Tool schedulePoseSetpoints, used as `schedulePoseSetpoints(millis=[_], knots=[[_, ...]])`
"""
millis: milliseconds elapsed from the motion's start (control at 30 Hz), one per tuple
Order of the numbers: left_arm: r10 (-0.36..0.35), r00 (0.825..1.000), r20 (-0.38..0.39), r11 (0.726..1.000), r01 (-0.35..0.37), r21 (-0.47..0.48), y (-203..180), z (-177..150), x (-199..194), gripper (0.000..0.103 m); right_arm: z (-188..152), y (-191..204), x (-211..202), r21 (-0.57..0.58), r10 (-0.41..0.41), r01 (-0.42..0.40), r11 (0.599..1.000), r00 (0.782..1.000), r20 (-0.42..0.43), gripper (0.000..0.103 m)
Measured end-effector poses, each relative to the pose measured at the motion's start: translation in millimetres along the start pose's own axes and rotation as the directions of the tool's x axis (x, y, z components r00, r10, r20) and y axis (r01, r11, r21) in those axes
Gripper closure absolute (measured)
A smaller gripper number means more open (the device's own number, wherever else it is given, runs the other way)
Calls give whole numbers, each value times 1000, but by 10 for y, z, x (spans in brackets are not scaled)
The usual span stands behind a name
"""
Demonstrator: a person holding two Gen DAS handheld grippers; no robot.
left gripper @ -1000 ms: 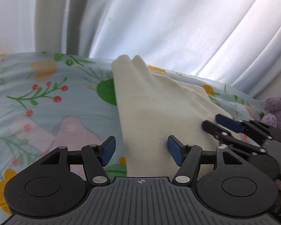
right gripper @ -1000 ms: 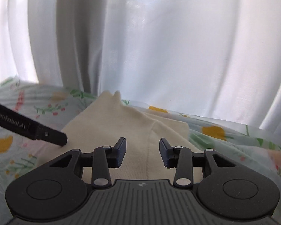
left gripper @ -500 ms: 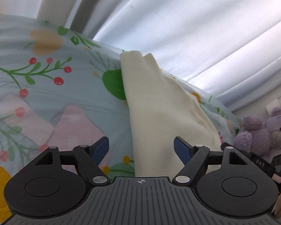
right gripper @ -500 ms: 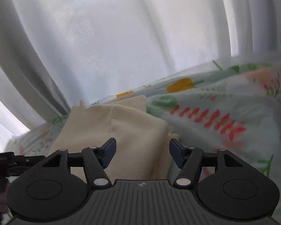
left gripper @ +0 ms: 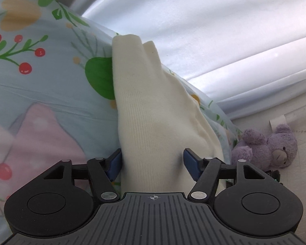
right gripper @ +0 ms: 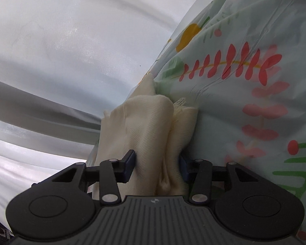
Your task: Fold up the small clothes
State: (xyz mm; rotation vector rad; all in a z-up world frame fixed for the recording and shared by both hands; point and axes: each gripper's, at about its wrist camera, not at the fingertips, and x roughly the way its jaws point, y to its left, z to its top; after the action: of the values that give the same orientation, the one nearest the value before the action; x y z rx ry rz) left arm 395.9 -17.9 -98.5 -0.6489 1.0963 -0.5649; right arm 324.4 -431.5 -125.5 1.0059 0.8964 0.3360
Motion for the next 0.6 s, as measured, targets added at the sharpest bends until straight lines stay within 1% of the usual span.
schedulePoseSetpoints(millis=[33, 67, 133, 200, 267, 367, 400, 467, 567, 600], knots=[[12, 1000, -1, 1000, -12, 8, -12, 2, 1, 45, -4, -10, 34, 9, 12, -12, 1000, 1000, -1, 63], [21, 1000, 0, 1000, -21, 15, -21, 1, 2, 48, -10, -3, 59, 8, 14, -14, 1000, 1000, -2, 64], [32, 999, 5, 999, -32, 26, -40, -1, -12, 58, -40, 75, 79, -32, -11, 11, 999, 1000, 13, 67], [34, 999, 17, 999, -35, 26, -82, -7, -63, 61, -75, 182, 79, -64, -38, 40, 997, 999, 28, 70], [34, 999, 41, 999, -35, 36, -145, -17, -158, 62, -105, 305, 56, -85, -38, 41, 996, 999, 31, 72], [15, 997, 70, 999, -19, 50, -230, -76, -413, 63, -195, 513, 21, -109, -4, 5, 994, 1000, 13, 73], [19, 997, 77, 998, -23, 53, -250, -110, -514, 63, -248, 590, 45, -123, 8, -8, 992, 1000, -3, 74], [49, 994, 97, 995, -57, 80, -282, -209, -750, 63, -371, 745, 105, -155, 22, -28, 987, 999, -40, 75], [112, 987, 118, 990, -121, 69, -207, -362, -1062, 62, -608, 938, 246, -192, 46, -65, 979, 994, -103, 75], [142, 982, 125, 987, -150, 62, -157, -412, -1156, 62, -697, 998, 306, -214, 42, -67, 975, 992, -122, 75]])
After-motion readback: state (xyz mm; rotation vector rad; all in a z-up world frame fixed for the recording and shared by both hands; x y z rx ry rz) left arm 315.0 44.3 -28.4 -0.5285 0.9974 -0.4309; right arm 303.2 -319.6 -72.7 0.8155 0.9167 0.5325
